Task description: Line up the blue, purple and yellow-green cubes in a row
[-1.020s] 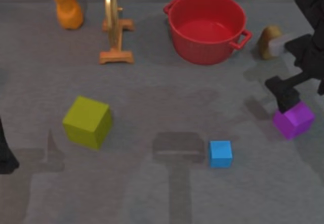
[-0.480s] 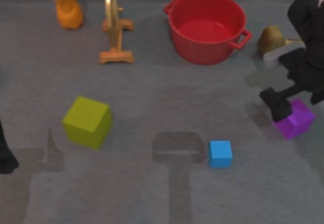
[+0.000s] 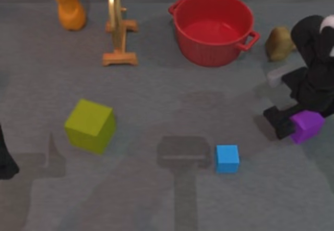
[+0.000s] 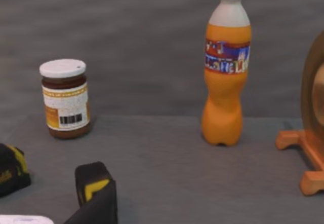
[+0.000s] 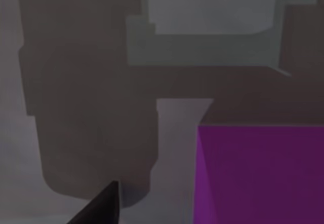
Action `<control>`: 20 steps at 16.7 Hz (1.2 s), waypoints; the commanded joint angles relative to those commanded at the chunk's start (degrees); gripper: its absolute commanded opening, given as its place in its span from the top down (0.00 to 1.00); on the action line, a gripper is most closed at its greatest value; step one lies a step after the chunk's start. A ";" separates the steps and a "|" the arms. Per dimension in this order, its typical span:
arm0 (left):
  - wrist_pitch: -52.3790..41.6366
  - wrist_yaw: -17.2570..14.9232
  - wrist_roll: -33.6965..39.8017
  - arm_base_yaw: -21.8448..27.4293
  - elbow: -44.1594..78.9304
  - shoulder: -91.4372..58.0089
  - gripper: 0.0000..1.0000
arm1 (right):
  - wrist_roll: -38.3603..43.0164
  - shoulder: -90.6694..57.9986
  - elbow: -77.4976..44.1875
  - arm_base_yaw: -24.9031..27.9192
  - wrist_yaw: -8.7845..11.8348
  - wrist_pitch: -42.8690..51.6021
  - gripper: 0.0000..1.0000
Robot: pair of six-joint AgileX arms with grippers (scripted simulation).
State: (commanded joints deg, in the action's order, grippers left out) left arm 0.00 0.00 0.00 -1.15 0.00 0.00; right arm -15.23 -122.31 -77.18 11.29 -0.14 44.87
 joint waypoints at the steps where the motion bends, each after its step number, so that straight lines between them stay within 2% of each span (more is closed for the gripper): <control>1: 0.00 0.00 0.00 0.00 0.00 0.00 0.00 | 0.00 0.00 0.00 0.00 0.00 0.00 0.00; 2: 0.00 0.00 0.00 0.00 0.00 0.00 0.00 | 0.00 0.00 0.00 0.00 0.00 0.00 0.00; 15: 0.00 0.00 0.00 0.00 0.00 0.00 0.00 | 0.00 0.00 0.00 0.00 0.00 0.00 0.98; 20: 0.00 0.00 0.00 0.00 0.00 0.00 0.00 | 0.00 0.00 0.00 0.00 0.00 0.00 1.00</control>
State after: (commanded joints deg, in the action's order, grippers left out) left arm 0.00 0.00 0.00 -1.15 0.00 0.00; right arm -15.23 -122.31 -77.18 11.29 -0.14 44.87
